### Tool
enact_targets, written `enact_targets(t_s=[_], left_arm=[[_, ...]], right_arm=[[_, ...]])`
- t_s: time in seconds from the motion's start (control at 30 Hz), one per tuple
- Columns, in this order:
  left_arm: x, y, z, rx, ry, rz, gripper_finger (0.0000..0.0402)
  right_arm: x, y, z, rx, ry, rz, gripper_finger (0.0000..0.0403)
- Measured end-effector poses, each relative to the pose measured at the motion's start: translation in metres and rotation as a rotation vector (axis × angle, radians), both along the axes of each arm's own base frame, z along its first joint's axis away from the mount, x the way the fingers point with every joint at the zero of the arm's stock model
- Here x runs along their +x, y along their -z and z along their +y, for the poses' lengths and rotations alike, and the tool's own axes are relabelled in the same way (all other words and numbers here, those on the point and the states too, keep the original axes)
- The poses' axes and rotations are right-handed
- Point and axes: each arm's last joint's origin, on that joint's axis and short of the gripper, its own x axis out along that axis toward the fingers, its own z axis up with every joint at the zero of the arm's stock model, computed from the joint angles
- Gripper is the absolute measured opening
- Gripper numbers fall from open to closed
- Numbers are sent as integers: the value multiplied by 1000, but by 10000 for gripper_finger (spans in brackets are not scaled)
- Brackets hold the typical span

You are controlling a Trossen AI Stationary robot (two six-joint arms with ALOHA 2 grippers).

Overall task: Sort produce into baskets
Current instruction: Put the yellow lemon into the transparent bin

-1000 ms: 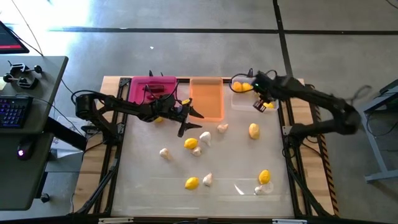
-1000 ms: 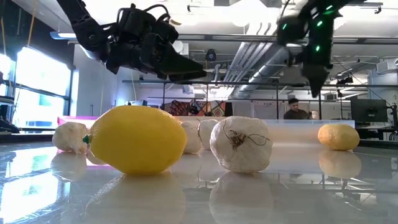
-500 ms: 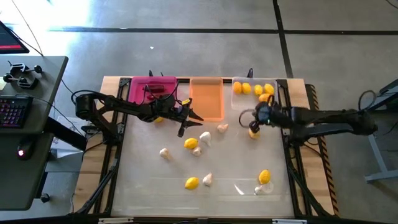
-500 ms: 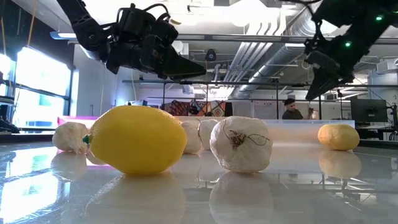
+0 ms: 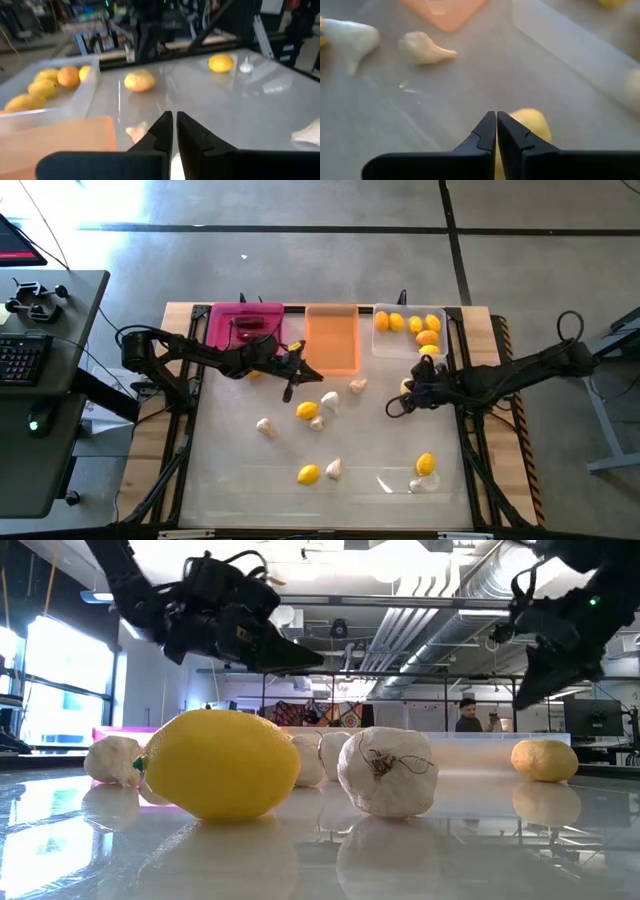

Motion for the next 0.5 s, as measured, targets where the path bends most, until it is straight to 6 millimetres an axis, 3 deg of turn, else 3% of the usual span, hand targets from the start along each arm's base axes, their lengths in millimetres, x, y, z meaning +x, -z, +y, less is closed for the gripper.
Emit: enact_targets(t_s=[0.13,0.5], left_arm=[[-15,7,-3,-25,-9,-83,10],[-40,27,-15,-119,-10,-71,9]], right_arm=[[3,6,1,42,53,21,43],[6,19,-4,176,160,125,207]])
